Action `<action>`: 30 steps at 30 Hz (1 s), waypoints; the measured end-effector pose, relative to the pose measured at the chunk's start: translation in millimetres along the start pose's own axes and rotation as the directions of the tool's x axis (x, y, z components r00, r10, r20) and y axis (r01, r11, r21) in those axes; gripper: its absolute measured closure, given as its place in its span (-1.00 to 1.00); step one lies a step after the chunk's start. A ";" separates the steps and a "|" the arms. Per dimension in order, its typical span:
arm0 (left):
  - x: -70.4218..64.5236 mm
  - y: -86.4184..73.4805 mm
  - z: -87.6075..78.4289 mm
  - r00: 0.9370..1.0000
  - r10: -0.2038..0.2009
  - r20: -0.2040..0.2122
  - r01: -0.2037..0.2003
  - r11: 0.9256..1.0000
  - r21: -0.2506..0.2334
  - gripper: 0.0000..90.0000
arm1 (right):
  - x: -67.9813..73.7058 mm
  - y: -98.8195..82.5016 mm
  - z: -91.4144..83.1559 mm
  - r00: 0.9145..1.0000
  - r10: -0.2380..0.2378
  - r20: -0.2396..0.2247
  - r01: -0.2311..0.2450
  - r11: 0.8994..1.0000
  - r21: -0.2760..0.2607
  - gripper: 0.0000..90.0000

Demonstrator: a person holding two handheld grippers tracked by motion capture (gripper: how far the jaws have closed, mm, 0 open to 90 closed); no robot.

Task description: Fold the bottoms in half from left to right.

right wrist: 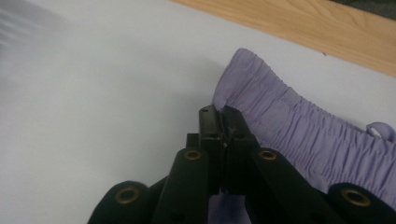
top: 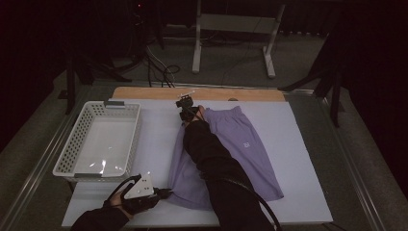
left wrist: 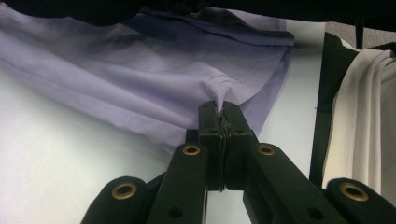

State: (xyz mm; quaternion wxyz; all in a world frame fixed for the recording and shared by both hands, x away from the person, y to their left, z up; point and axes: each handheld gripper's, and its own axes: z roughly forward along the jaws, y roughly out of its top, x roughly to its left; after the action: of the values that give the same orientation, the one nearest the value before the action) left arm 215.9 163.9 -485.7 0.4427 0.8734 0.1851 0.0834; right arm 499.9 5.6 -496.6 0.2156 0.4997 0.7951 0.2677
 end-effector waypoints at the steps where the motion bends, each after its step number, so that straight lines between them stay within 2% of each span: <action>1: -0.3 -0.1 -0.6 1.000 0.002 -0.004 -0.002 1.000 0.000 0.98 | 2.5 1.2 -1.2 1.000 -0.008 0.001 0.008 1.000 -0.005 0.98; 4: -1.1 1.4 -2.9 1.000 -0.002 -0.003 0.002 1.000 -0.011 0.98 | 2.9 4.1 -3.4 1.000 -0.013 0.004 0.013 1.000 -0.021 0.98; 7: -2.3 5.5 -3.3 1.000 -0.005 0.005 0.005 1.000 -0.026 0.98 | -3.4 5.9 -6.2 1.000 0.005 -0.011 -0.005 1.000 -0.022 0.98; 11: -4.7 13.4 -2.0 1.000 0.004 0.014 -0.004 0.999 -0.034 0.98 | -12.1 9.3 -15.3 1.000 0.001 -0.019 -0.001 0.999 -0.037 0.98; 18: -10.2 30.5 0.6 0.999 0.040 0.026 -0.039 0.998 -0.048 0.98 | -29.1 10.4 -30.7 0.999 0.001 -0.040 -0.004 0.998 -0.056 0.97; 30: -13.4 67.2 11.1 0.992 0.109 0.063 -0.104 0.992 -0.069 0.98 | -65.2 10.3 -57.2 0.999 0.022 -0.032 -0.025 0.995 -0.100 0.97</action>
State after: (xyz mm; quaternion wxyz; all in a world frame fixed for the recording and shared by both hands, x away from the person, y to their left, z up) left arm 223.9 114.1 -437.9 0.4721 0.8692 0.1206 0.0840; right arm 498.6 -62.1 -441.3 0.2250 0.4933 0.7781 0.3173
